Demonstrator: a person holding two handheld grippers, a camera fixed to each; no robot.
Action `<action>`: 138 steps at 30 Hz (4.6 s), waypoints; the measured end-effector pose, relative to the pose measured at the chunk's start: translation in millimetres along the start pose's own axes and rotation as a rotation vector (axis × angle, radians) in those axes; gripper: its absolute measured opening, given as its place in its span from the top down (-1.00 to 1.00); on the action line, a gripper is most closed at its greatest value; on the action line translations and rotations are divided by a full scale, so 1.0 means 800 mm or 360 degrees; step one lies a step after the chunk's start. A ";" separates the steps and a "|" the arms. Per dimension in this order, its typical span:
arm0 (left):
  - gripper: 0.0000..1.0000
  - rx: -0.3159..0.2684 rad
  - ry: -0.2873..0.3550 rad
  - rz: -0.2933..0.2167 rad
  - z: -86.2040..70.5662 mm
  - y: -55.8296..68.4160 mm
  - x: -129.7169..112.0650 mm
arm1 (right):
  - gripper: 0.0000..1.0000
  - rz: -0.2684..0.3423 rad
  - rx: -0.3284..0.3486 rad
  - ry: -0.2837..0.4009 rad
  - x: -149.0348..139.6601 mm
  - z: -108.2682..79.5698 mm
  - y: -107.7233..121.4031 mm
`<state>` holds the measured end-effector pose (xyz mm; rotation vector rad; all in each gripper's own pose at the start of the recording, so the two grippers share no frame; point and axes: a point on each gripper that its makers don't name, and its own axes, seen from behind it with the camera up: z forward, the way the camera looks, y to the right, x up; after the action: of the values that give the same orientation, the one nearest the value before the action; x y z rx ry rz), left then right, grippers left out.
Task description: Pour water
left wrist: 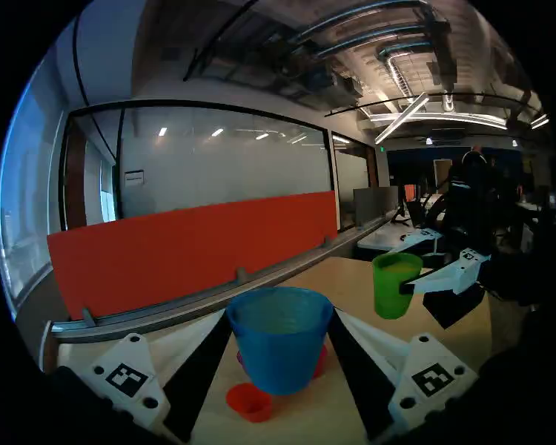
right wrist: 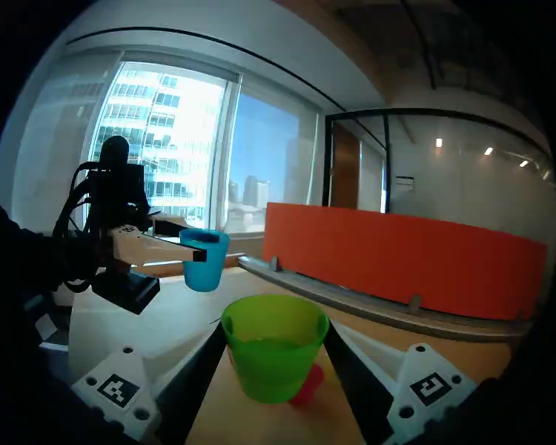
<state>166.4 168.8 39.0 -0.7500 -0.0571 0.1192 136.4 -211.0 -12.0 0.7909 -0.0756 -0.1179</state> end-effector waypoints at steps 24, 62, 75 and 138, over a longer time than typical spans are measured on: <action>-0.76 -0.0097 -0.0308 0.0066 0.013 0.018 -0.087 | -0.84 -0.0020 -0.0003 -0.0144 -0.041 -0.010 0.017; -0.77 -0.0319 -0.0862 0.0215 0.015 0.056 -0.225 | -0.84 -0.0006 0.0140 -0.0556 -0.146 -0.010 0.017; -0.77 -0.0394 -0.0949 0.0211 0.025 0.076 -0.257 | -0.84 -0.0020 0.0168 -0.0661 -0.174 -0.010 0.014; -0.96 -0.0316 -0.1106 0.0163 -0.030 0.056 -0.333 | -0.84 0.0005 0.0168 -0.0822 -0.263 -0.004 -0.001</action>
<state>-99.8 151.3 -11.5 -0.8808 -0.7003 0.4742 -71.8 -181.4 -20.1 0.8499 -0.5757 -0.3155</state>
